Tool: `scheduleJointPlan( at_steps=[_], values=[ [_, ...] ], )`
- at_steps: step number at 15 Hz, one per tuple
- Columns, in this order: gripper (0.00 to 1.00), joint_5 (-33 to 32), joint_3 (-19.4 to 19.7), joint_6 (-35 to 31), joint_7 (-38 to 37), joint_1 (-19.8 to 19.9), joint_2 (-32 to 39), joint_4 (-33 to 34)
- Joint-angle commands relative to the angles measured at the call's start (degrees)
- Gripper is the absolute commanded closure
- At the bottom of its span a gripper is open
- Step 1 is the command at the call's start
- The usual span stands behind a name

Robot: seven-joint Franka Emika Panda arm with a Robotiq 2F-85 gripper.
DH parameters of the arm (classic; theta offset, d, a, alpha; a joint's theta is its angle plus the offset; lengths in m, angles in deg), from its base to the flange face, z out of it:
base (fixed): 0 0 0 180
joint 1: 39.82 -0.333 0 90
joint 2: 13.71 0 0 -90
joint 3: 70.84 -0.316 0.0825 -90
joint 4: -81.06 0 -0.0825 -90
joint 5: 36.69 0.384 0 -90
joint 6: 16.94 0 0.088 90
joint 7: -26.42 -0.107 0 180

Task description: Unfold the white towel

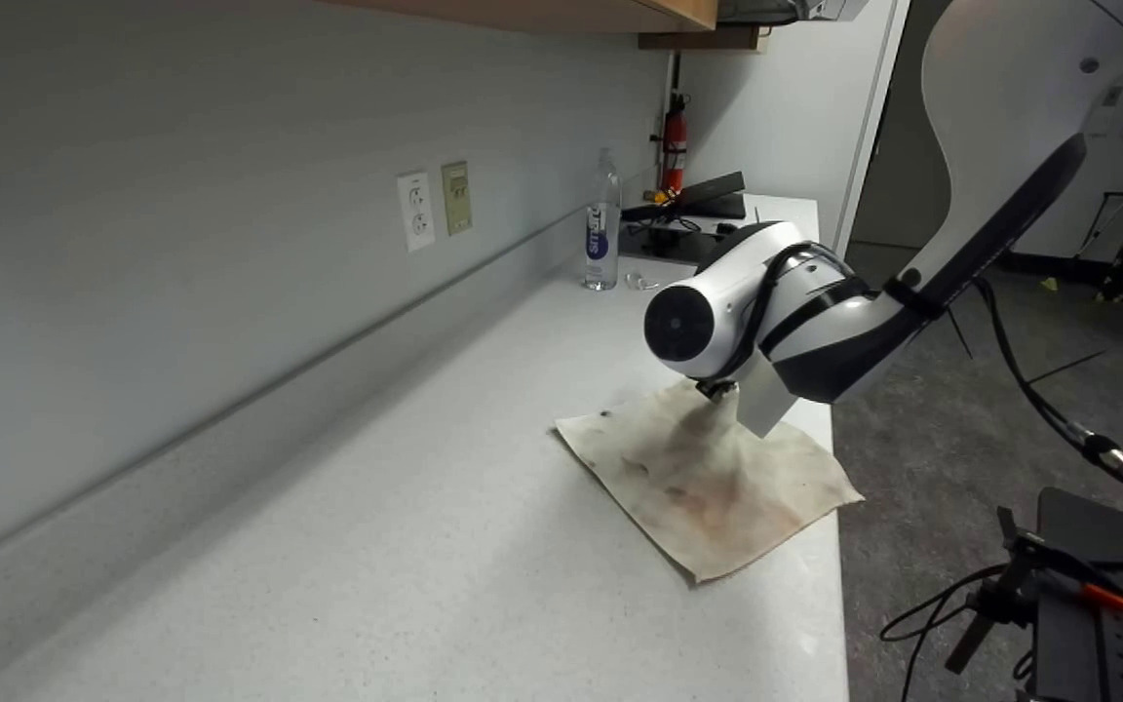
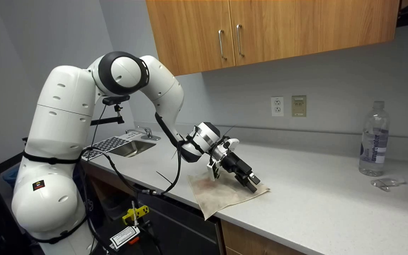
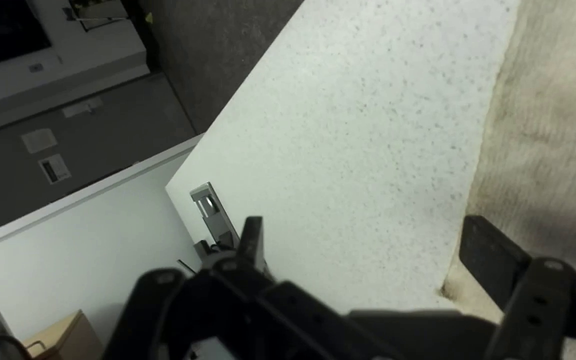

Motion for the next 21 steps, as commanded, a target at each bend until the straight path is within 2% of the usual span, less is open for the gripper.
scheduleJointPlan(
  at_steps=[1,8,11,17,21],
  values=[
    [0.00,-1.06,-0.89,2.86,-4.90,-0.17,0.35,1.04],
    [0.00,1.06,-4.23,-2.89,1.33,1.82,-10.04,-5.52],
    [0.00,1.32,-4.93,-7.67,4.72,2.62,-15.58,-9.78],
    [0.00,2.49,-4.16,-24.77,11.62,4.72,-27.53,-19.16],
    [0.00,6.54,-3.14,-35.99,16.31,5.58,-32.40,-22.92]
  ],
)
